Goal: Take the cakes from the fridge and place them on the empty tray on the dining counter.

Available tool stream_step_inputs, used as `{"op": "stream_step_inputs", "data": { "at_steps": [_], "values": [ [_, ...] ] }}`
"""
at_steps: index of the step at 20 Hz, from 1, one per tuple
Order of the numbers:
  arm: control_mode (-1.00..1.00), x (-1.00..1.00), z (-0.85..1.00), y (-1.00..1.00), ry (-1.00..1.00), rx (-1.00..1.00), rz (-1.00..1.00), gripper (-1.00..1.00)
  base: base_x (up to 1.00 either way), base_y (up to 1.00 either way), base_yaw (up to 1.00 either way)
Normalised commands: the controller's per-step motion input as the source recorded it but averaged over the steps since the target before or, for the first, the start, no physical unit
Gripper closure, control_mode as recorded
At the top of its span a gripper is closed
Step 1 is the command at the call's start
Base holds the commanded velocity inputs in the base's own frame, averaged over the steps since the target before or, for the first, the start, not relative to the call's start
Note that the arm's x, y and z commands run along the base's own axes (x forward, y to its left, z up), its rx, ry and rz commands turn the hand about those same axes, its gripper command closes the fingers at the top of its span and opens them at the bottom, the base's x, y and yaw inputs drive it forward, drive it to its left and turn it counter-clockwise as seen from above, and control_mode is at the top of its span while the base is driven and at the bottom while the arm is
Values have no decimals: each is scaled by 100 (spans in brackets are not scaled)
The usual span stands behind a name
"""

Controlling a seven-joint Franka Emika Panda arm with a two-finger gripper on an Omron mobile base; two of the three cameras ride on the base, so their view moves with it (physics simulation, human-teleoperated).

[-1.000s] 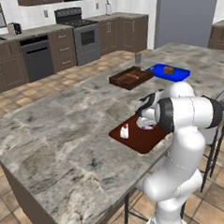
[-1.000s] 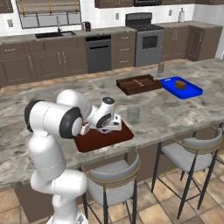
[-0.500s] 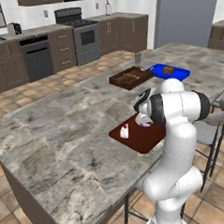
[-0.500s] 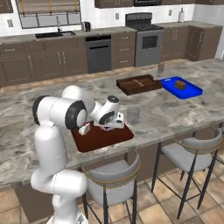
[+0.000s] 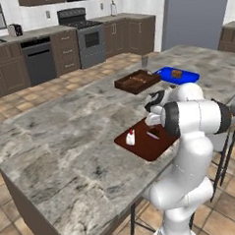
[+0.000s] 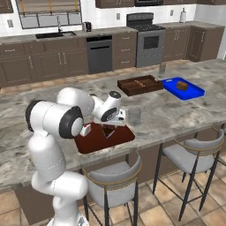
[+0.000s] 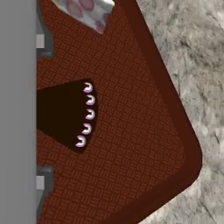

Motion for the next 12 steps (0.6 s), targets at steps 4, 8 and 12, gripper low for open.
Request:
{"op": "stream_step_inputs", "data": {
  "at_steps": [4,8,12],
  "values": [
    [-100,-76,92,-3,-1,0,0,-100,0,0,0],
    [-100,-92,100,-9,-6,0,3,-100,0,0,0],
    [-100,-100,100,-8,-15,-1,5,-100,0,0,0]
  ]
}}
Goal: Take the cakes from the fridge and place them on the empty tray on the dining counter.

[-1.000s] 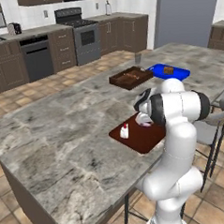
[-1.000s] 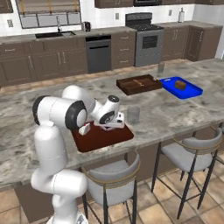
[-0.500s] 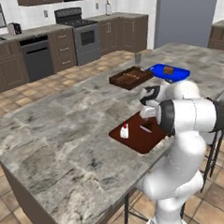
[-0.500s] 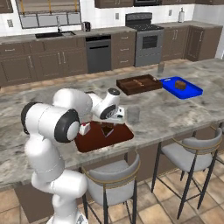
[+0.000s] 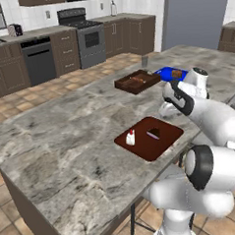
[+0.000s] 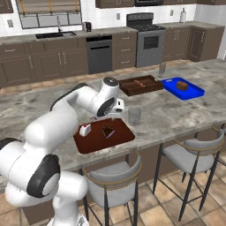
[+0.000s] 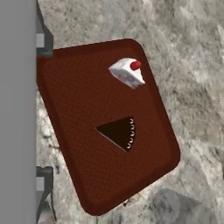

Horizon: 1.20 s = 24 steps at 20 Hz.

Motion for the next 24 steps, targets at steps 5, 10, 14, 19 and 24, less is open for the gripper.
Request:
{"op": "stream_step_inputs", "data": {
  "at_steps": [5,10,14,19,24],
  "values": [
    [-100,-100,100,-18,-27,0,1,-100,0,0,0],
    [-100,-99,98,-6,-30,0,0,-100,0,0,0],
    [-100,-99,33,-2,-57,0,3,-100,0,0,0],
    [-100,-92,-19,0,-74,0,1,-100,0,0,0],
    [-100,-54,0,-7,-39,3,0,-100,0,0,0]
  ]
}}
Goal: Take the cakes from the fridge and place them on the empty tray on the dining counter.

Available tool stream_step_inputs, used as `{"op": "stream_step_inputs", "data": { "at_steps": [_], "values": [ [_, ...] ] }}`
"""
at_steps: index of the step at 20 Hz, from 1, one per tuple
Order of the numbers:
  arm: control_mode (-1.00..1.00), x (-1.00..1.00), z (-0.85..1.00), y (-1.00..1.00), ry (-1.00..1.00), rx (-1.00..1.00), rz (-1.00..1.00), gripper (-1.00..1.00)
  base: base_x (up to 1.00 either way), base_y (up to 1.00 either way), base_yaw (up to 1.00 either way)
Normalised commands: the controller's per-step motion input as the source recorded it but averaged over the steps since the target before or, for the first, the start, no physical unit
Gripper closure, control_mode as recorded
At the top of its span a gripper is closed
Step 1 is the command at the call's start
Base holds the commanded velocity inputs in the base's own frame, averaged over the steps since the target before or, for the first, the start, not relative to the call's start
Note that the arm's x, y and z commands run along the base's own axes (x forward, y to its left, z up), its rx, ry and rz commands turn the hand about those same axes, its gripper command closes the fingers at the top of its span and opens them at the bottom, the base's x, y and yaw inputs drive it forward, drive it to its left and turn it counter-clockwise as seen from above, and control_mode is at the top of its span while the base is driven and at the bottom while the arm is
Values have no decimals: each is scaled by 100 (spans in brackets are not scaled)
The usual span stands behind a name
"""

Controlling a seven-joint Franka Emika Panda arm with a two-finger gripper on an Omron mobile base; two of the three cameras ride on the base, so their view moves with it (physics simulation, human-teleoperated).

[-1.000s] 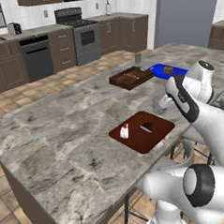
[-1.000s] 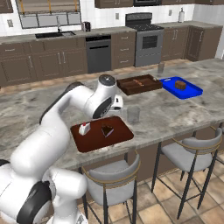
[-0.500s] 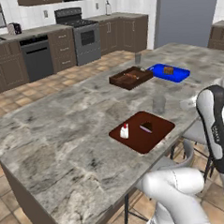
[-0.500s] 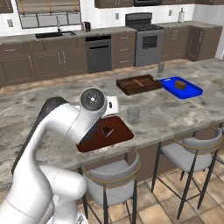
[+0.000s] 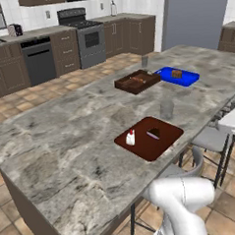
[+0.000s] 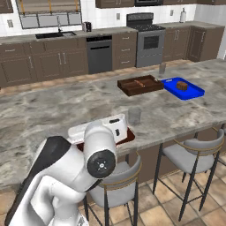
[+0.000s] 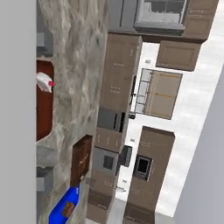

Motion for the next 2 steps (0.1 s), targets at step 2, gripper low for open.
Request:
{"op": "stream_step_inputs", "data": {
  "at_steps": [2],
  "values": [
    [-100,17,0,-38,0,12,0,-100,0,0,0]
  ]
}}
